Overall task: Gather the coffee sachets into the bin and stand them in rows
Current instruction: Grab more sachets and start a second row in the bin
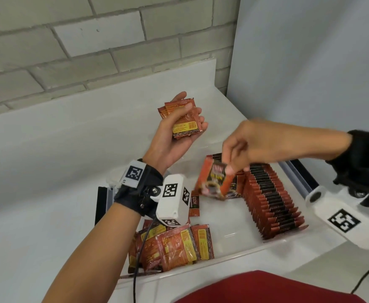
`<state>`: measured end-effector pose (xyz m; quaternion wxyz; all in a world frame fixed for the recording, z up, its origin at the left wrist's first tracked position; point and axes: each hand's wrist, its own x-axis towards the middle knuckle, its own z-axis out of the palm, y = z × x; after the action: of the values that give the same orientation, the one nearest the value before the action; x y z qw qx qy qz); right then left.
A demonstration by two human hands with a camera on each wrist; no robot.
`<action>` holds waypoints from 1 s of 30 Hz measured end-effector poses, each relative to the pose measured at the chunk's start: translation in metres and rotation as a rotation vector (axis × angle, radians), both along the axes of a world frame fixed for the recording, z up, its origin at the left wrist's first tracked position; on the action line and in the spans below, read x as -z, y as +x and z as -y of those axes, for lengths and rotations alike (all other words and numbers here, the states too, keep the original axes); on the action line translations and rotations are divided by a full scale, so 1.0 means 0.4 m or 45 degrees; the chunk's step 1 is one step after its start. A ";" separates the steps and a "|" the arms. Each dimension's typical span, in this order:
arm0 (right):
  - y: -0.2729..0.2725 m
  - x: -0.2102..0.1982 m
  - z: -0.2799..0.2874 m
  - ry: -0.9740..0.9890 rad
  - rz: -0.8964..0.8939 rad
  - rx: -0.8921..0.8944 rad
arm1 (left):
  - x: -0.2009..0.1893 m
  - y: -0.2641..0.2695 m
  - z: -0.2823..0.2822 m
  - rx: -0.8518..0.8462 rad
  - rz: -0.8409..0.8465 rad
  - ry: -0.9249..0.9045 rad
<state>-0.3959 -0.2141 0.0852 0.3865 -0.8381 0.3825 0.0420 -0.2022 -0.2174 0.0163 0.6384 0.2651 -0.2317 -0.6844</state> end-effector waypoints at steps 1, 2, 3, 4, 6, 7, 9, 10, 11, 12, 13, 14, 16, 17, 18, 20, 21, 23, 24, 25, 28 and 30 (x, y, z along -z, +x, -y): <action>0.004 0.017 -0.016 -0.013 -0.091 -0.090 | 0.000 0.000 -0.001 0.001 0.007 -0.005; 0.008 0.034 -0.032 -0.024 -0.176 -0.168 | 0.000 0.000 -0.002 0.003 0.016 -0.009; 0.012 0.051 -0.046 -0.046 -0.254 -0.240 | 0.000 0.000 -0.003 0.004 0.023 -0.011; 0.016 0.066 -0.058 -0.076 -0.320 -0.308 | 0.000 0.002 -0.004 0.003 0.025 -0.011; 0.022 0.087 -0.073 -0.174 -0.417 -0.420 | 0.000 0.004 -0.003 0.004 0.023 -0.018; 0.024 0.091 -0.077 -0.248 -0.454 -0.465 | 0.000 0.004 -0.003 0.003 0.026 -0.017; 0.031 0.094 -0.077 -0.404 -0.514 -0.519 | -0.001 0.004 -0.004 0.000 0.033 -0.012; 0.035 0.094 -0.075 -0.471 -0.528 -0.527 | -0.001 0.005 -0.003 0.000 0.035 -0.011; 0.036 0.094 -0.073 -0.527 -0.532 -0.526 | -0.002 0.005 -0.004 0.001 0.036 -0.012; 0.038 0.093 -0.069 -0.573 -0.535 -0.516 | -0.003 0.005 -0.004 0.001 0.039 -0.011; 0.040 0.092 -0.067 -0.611 -0.546 -0.499 | -0.003 0.006 -0.004 0.001 0.041 -0.011; 0.042 0.090 -0.064 -0.644 -0.566 -0.479 | -0.004 0.006 -0.004 -0.001 0.044 -0.013; 0.046 0.085 -0.060 -0.705 -0.608 -0.435 | -0.005 0.007 -0.005 -0.005 0.056 -0.016; 0.047 0.083 -0.058 -0.732 -0.625 -0.418 | -0.004 0.006 -0.005 -0.007 0.062 -0.015; 0.048 0.082 -0.055 -0.753 -0.640 -0.405 | -0.004 0.006 -0.004 -0.008 0.068 -0.014; 0.049 0.081 -0.047 -0.780 -0.668 -0.397 | -0.004 0.006 -0.004 -0.010 0.073 -0.011; 0.048 0.081 -0.045 -0.787 -0.682 -0.402 | -0.003 0.006 -0.003 -0.011 0.071 -0.011; 0.048 0.082 -0.045 -0.790 -0.713 -0.420 | -0.002 0.008 -0.002 -0.014 0.074 -0.012; 0.046 0.083 -0.045 -0.784 -0.721 -0.429 | -0.002 0.008 -0.002 -0.015 0.078 -0.012; 0.045 0.084 -0.045 -0.781 -0.727 -0.445 | -0.003 0.007 -0.002 -0.015 0.080 -0.011; 0.043 0.082 -0.043 -0.771 -0.730 -0.470 | -0.003 0.007 -0.003 -0.020 0.077 -0.012; 0.043 0.081 -0.040 -0.762 -0.739 -0.476 | -0.003 0.006 -0.004 -0.019 0.075 -0.014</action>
<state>-0.3789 -0.1981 0.0529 -0.0103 -0.9211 0.3125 0.2318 -0.1996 -0.2160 0.0174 0.6379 0.2833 -0.2523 -0.6702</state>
